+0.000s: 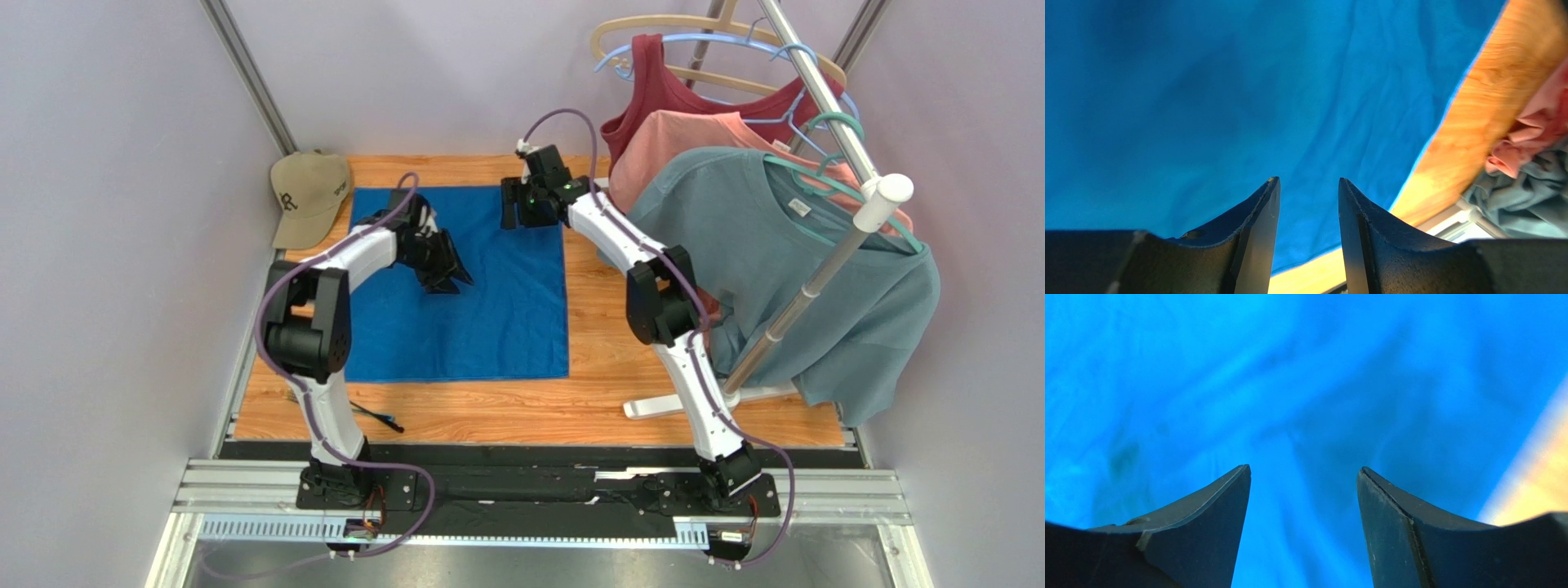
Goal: Fold the napkin into a case and place the utensils inside
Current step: Flatten the napkin at the center of the board.
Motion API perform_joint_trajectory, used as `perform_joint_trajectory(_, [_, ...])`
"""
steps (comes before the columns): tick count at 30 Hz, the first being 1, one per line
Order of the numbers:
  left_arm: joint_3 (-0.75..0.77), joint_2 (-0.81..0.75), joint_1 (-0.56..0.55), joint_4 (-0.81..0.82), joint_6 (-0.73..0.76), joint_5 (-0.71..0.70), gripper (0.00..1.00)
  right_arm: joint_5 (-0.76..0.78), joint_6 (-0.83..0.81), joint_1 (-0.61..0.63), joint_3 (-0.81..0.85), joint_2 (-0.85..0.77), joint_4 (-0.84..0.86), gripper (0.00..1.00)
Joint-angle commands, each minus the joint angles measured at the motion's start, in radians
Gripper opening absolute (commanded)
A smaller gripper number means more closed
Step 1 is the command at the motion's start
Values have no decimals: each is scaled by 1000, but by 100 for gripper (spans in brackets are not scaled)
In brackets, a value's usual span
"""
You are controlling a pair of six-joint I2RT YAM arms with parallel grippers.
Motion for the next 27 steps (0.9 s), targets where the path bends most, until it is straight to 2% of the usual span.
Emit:
perform_joint_trajectory(1, [88,61,-96,-75,-86,-103,49,185,20,12,-176,-419,-66,69])
perform_joint_trajectory(3, [102,87,-121,-82,-125,-138,49,245,47,10,-275,-518,-78,69])
perform_joint_trajectory(4, [110,104,-127,-82,-139,-141,49,256,58,10,-365,-624,-80,69])
perform_joint_trajectory(11, [313,308,-184,-116,-198,-98,49,191,89,33,-693,-965,-39,68])
perform_joint_trajectory(16, [488,464,-202,-125,-228,-23,49,202,46,35,-801,-1070,-85,68])
perform_joint_trajectory(20, [788,585,-205,-228,-170,9,46,184,46,35,-951,-1112,-68,68])
perform_joint_trajectory(21, [818,584,-207,-257,-155,-23,46,185,53,35,-1005,-1104,-62,68])
perform_joint_trajectory(22, [821,539,-209,-278,-141,-49,46,185,61,35,-1025,-1095,-57,68])
perform_joint_trajectory(24, [730,459,-207,-263,-106,-111,48,196,66,35,-1059,-1046,-43,67])
perform_joint_trajectory(25, [685,366,-205,-260,-95,-132,51,232,70,35,-1059,-1023,-42,67])
perform_joint_trajectory(27, [537,266,-201,-257,-73,-193,53,283,72,35,-1045,-939,-58,65])
